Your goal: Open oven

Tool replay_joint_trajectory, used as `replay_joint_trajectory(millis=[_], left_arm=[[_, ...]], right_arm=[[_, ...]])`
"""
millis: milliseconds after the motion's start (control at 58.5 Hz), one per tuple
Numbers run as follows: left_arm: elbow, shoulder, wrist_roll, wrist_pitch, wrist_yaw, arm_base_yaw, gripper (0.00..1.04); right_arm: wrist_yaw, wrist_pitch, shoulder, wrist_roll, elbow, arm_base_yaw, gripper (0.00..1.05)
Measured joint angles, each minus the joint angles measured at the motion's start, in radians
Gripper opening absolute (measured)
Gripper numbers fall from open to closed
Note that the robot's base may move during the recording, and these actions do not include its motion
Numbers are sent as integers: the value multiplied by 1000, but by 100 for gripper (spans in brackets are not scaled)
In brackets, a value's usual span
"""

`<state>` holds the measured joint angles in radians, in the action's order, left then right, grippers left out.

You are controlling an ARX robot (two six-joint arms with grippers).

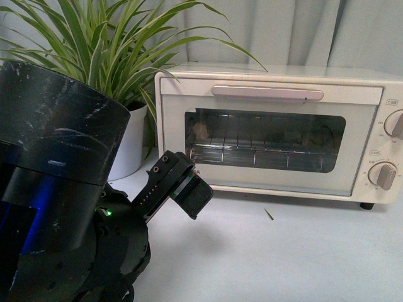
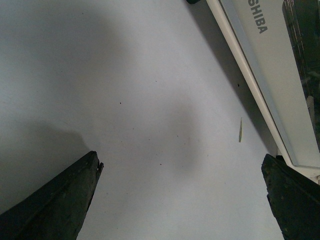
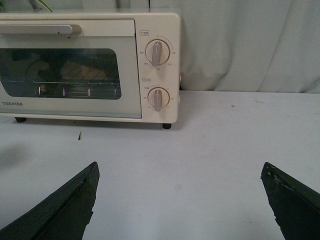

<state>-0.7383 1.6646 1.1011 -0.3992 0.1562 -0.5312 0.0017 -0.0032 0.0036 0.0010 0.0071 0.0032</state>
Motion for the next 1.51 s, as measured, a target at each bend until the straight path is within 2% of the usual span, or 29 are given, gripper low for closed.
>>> replay_joint_trajectory(millis=[34, 68, 86, 120, 137, 291, 462, 616, 872, 1180, 1505], left_arm=[[0, 1, 0, 0, 0, -1, 98], [0, 2, 0, 0, 0, -1, 98], [0, 2, 0, 0, 0, -1, 98], [-1, 2, 0, -1, 0, -1, 98], [-1, 2, 1, -1, 0, -1, 98], [-1, 7, 4, -3, -2, 3, 98], [-1, 8, 5, -7, -6, 3, 98], [-1, 11, 4, -6, -9, 3, 98], [-1, 11, 4, -6, -16, 1, 98], [-1, 11, 7, -5, -28, 4, 98], [-1, 11, 16, -5, -36, 8, 98]], right_arm=[[-13, -3, 2, 3, 0, -3, 95], [-74, -40, 21, 27, 13, -26, 95], [-181, -72, 55, 63, 30, -43, 95], [-253, -68, 114, 87, 50, -44, 95], [-258, -55, 145, 99, 60, -36, 95], [-126, 159, 469, 108, 205, 109, 95], [-22, 282, 790, 96, 399, 202, 95], [69, 239, 1114, 98, 665, 270, 95], [188, 125, 1391, 121, 1006, 331, 95], [270, 29, 1551, 156, 1190, 370, 95], [323, -14, 1600, 186, 1243, 393, 95]])
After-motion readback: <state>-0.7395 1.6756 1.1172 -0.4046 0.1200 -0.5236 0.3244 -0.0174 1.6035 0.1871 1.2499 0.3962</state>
